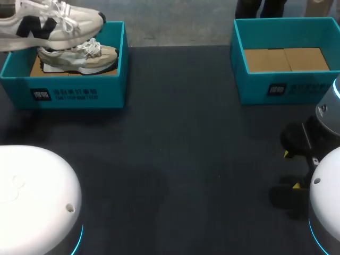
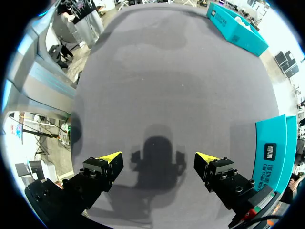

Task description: Take the shoe out of the shoebox, open the shoe tongue, remove and reinsert the insole, then place the shoe into the shoebox

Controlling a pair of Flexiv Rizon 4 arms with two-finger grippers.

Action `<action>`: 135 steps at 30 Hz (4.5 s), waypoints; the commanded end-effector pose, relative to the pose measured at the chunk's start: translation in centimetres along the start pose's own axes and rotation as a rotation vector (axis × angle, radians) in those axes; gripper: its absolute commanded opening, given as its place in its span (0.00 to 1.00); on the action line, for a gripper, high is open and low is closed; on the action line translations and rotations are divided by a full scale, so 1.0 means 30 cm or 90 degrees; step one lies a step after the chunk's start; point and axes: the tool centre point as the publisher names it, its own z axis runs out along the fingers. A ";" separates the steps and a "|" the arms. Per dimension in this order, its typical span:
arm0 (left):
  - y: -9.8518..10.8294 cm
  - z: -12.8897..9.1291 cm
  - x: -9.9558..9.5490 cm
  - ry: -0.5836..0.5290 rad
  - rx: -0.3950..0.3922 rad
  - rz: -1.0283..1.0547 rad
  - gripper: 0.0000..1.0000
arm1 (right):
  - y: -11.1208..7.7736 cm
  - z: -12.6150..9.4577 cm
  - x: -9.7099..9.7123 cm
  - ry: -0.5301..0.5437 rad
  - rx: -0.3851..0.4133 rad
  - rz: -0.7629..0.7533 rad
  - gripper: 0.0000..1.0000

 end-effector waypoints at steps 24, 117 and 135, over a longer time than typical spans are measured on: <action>-0.490 0.128 -0.108 0.000 -0.060 -0.036 0.00 | -0.001 -0.001 0.006 -0.001 0.001 0.000 1.00; -0.956 0.992 -1.002 0.043 0.025 0.073 0.00 | -0.001 -0.001 0.006 -0.001 0.001 0.000 1.00; -0.929 1.035 -1.056 0.037 0.028 0.079 0.00 | -0.001 -0.001 0.006 -0.001 0.001 0.000 1.00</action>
